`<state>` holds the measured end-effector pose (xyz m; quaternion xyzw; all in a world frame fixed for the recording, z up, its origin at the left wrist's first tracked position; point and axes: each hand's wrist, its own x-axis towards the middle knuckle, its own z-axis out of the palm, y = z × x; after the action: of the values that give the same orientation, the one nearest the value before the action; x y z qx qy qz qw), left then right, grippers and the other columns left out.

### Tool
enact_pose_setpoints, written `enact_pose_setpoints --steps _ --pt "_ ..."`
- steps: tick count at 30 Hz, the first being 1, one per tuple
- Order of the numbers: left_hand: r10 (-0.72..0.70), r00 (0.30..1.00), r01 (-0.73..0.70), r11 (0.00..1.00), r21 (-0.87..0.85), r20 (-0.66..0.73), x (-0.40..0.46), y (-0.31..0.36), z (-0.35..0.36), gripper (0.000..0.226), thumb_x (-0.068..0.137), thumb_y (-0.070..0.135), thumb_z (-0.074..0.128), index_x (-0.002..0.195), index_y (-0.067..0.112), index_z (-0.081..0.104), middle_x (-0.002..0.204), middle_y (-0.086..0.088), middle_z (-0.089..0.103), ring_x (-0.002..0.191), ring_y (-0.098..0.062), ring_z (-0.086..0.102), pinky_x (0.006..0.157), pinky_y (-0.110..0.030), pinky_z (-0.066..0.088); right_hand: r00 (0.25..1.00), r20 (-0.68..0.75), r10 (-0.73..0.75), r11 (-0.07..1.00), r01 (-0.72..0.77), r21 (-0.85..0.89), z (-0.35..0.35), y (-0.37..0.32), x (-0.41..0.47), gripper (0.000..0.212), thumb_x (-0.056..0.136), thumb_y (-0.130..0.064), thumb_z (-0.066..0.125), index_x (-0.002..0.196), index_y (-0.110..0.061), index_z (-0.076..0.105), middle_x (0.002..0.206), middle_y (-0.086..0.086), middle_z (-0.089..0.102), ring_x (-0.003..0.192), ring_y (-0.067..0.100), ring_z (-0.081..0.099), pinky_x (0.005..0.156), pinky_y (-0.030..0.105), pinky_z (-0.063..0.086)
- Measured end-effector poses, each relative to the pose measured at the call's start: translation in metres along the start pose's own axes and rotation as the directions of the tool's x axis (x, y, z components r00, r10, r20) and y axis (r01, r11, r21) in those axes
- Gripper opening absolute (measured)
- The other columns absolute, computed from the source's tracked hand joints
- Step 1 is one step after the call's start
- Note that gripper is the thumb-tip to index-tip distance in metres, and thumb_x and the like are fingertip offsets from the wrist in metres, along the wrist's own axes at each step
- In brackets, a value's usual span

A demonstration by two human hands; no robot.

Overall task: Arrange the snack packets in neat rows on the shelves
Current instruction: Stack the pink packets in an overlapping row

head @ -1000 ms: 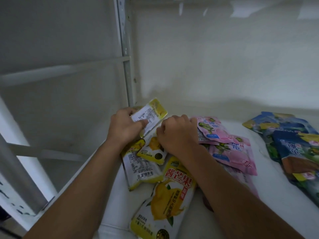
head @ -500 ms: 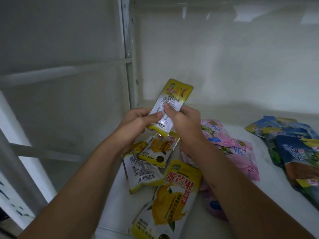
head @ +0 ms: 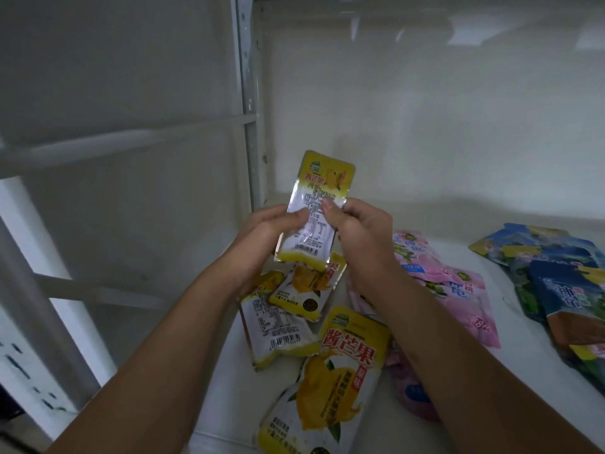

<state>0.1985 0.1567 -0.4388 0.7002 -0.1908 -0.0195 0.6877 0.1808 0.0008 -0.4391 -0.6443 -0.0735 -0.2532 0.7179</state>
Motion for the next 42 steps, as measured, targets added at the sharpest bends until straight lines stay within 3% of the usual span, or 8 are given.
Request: enact_pose_setpoints --steps 4,9,15,24,28,36,39,42 --pt "0.095 0.989 -0.085 0.992 0.088 -0.112 0.0 -0.001 0.001 0.021 0.1 0.02 0.07 0.083 0.008 0.068 0.068 -0.003 0.06 0.06 -0.015 0.056 0.06 -0.026 0.046 0.996 0.053 -0.067 0.993 0.072 -0.095 0.003 0.003 -0.003 0.048 0.098 -0.019 0.068 0.074 0.015 0.044 0.063 0.022 0.036 0.063 0.022 0.035 0.06 0.033 0.034" --pt "0.156 0.975 -0.151 0.988 0.044 -0.16 0.0 0.001 0.002 0.055 0.096 0.032 0.075 0.087 -0.014 0.046 0.077 -0.01 0.04 0.071 -0.026 0.032 0.064 -0.035 0.033 0.992 0.128 0.006 0.989 0.013 -0.148 0.003 0.004 -0.004 0.04 0.1 -0.024 0.064 0.076 0.006 0.052 0.07 0.01 0.04 0.066 0.017 0.04 0.067 0.034 0.034" --pt "0.03 0.982 -0.052 0.992 -0.113 -0.184 0.0 0.005 -0.001 0.025 0.1 0.023 0.066 0.111 0.002 0.074 0.106 -0.022 0.077 0.101 -0.044 0.074 0.092 -0.057 0.058 0.986 0.163 0.027 0.979 0.007 -0.205 0.001 0.008 -0.008 0.038 0.097 -0.027 0.074 0.074 0.001 0.061 0.06 -0.001 0.041 0.056 0.012 0.037 0.06 0.026 0.036" --pt "0.05 0.952 -0.112 0.975 -0.191 -0.303 0.002 0.006 -0.002 0.011 0.098 0.016 0.071 0.097 0.006 0.074 0.091 -0.014 0.079 0.075 -0.024 0.076 0.061 -0.032 0.061 0.943 0.308 0.129 0.955 -0.034 -0.296 0.005 0.005 -0.015 0.05 0.096 -0.029 0.075 0.049 -0.031 0.06 0.045 -0.018 0.045 0.043 -0.001 0.042 0.047 0.016 0.038" --pt "0.005 0.958 -0.079 0.966 -0.246 -0.285 0.003 0.007 -0.002 0.028 0.099 0.024 0.07 0.111 -0.001 0.073 0.1 -0.019 0.079 0.084 -0.029 0.076 0.068 -0.037 0.063 0.955 0.283 0.09 0.939 0.013 -0.343 0.005 0.006 -0.014 0.046 0.09 -0.035 0.081 0.065 -0.008 0.053 0.057 0.001 0.038 0.05 0.008 0.037 0.049 0.02 0.034" --pt "0.007 0.977 -0.044 0.985 -0.169 -0.212 0.008 0.002 -0.007 0.038 0.1 0.038 0.067 0.118 0.005 0.073 0.109 -0.014 0.079 0.097 -0.03 0.076 0.083 -0.04 0.062 0.966 0.253 0.057 0.945 0.029 -0.325 0.005 0.01 -0.013 0.046 0.093 -0.028 0.078 0.063 -0.014 0.046 0.055 -0.001 0.034 0.051 0.011 0.032 0.05 0.025 0.032" --pt "0.035 0.985 -0.022 0.997 0.075 -0.171 0.006 -0.002 -0.006 0.071 0.087 0.061 0.075 0.104 -0.008 0.067 0.095 -0.005 0.071 0.089 -0.02 0.068 0.094 -0.04 0.054 0.979 0.205 0.018 0.939 0.054 -0.339 0.004 0.013 -0.009 0.044 0.097 -0.023 0.072 0.064 -0.01 0.047 0.056 0.001 0.034 0.053 0.013 0.031 0.057 0.029 0.03" --pt "0.1 0.968 -0.075 0.991 0.114 -0.231 0.006 -0.005 -0.005 0.056 0.093 0.044 0.077 0.074 -0.003 0.054 0.071 -0.007 0.042 0.063 -0.018 0.041 0.064 -0.03 0.039 0.973 0.23 0.015 0.924 0.075 -0.376 0.005 0.011 -0.012 0.046 0.1 -0.025 0.067 0.062 -0.011 0.045 0.054 -0.002 0.032 0.053 0.014 0.03 0.057 0.03 0.029"
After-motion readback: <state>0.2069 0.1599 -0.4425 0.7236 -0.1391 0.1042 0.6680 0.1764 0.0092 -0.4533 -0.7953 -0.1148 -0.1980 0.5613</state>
